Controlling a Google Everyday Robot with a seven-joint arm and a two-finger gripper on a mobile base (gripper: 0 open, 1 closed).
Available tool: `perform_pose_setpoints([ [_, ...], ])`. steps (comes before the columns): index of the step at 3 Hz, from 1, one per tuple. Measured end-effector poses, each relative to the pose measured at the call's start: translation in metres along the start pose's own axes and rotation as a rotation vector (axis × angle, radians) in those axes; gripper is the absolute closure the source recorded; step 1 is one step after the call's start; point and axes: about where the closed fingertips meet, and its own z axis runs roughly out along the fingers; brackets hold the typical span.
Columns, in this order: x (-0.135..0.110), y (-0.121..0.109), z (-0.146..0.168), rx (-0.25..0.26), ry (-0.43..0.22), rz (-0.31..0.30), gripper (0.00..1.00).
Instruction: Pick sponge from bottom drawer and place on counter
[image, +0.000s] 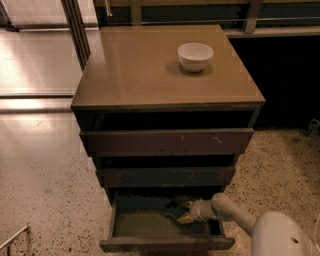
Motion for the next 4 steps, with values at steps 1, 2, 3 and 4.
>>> perform_pose_setpoints([
  [1, -0.014, 0.008, -0.027, -0.072, -0.009, -0.026, 1.0],
  [2, -0.037, 0.02, -0.068, -0.178, -0.025, -0.057, 1.0],
  [3, -0.038, 0.02, -0.068, -0.178, -0.025, -0.057, 1.0],
  [4, -0.052, 0.027, -0.076, -0.204, -0.02, -0.095, 1.0],
])
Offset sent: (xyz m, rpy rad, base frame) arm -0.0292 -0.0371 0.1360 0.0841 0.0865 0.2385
